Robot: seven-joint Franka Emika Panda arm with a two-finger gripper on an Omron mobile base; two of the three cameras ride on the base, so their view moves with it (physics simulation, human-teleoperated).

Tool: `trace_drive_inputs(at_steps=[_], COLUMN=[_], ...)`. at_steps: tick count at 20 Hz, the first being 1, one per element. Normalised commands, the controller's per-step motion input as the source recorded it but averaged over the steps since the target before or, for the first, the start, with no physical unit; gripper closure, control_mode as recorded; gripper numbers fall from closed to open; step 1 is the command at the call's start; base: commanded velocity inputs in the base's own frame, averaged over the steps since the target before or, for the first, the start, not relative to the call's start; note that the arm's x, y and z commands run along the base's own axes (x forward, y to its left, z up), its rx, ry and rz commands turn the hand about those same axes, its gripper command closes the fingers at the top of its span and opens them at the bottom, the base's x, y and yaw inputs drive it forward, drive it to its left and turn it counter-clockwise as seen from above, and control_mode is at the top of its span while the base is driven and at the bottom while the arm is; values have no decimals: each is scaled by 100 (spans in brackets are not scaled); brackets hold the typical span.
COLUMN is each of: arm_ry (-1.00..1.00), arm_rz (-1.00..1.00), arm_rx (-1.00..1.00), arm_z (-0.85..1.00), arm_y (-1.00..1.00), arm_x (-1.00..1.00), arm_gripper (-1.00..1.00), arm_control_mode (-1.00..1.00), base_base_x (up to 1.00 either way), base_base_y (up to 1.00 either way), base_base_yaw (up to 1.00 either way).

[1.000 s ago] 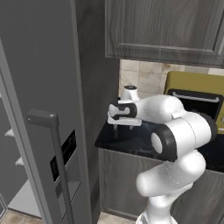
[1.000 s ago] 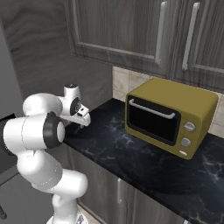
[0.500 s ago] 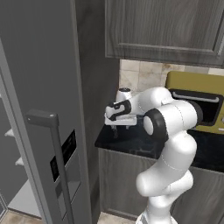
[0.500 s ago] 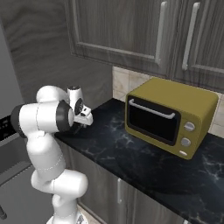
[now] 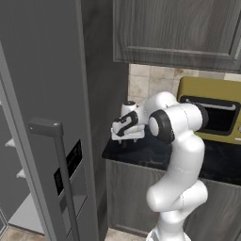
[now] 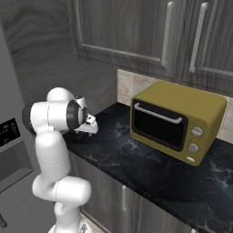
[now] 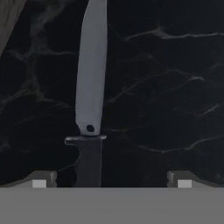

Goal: Retrieve the butter from the fridge and place it on a plate on the dining table. Then retrieve the butter knife by the fridge and place it near the plate.

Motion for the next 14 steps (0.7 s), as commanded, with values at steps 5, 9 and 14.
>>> trace_drive_inputs(at_steps=[5, 9, 14], arm_ry=[1, 0, 0], arm_rz=[0, 0, 0], arm_rx=[0, 0, 0], arm_z=[-24, -13, -21], arm_y=[0, 0, 0], arm_x=[0, 0, 0], arm_gripper=[-100, -100, 100], arm_control_mode=[-100, -100, -100], base_base_x=[0, 0, 0], base_base_y=[0, 0, 0], base_base_yaw=[0, 0, 0])
